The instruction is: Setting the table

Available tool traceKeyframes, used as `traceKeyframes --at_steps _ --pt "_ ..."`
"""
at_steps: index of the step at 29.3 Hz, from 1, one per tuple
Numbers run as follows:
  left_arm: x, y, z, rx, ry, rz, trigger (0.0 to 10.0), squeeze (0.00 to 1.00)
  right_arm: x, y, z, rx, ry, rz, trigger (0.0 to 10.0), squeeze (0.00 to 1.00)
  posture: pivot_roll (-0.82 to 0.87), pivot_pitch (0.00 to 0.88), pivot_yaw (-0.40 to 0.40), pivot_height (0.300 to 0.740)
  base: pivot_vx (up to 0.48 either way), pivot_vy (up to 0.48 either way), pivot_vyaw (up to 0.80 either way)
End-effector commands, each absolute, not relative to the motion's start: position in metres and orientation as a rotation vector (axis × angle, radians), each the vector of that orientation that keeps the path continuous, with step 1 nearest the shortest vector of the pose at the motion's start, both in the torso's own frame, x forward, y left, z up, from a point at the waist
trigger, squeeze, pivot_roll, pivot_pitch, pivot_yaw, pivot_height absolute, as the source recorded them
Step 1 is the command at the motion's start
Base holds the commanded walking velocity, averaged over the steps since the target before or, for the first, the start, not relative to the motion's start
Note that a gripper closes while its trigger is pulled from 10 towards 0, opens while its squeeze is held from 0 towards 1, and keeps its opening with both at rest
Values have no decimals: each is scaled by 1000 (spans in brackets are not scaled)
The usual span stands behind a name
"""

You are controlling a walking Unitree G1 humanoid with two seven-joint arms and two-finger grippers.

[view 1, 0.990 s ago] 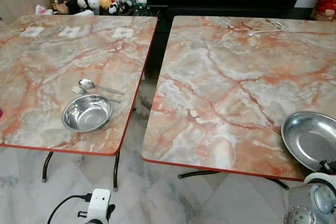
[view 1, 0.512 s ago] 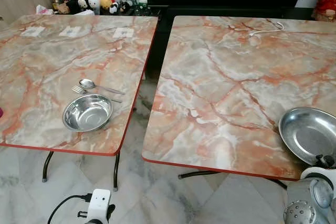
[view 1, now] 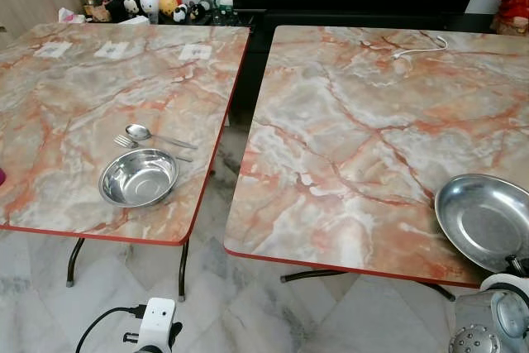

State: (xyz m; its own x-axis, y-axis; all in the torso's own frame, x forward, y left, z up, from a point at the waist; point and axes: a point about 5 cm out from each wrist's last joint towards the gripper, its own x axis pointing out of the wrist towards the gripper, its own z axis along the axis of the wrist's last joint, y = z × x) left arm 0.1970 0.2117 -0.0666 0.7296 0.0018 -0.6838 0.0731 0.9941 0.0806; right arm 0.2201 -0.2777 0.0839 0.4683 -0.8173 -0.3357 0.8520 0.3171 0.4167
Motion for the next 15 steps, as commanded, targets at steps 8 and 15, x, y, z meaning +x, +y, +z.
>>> traceKeyframes --at_steps 8,15 --pt "190 214 -70 121 785 -42 10000 0 221 -274 90 561 25 -1069 10000 698 -51 62 10 740 0 0 0" --pt "189 215 -71 120 789 -39 10000 0 225 -275 101 535 -36 -1029 10000 671 -51 63 9 740 0 0 0"
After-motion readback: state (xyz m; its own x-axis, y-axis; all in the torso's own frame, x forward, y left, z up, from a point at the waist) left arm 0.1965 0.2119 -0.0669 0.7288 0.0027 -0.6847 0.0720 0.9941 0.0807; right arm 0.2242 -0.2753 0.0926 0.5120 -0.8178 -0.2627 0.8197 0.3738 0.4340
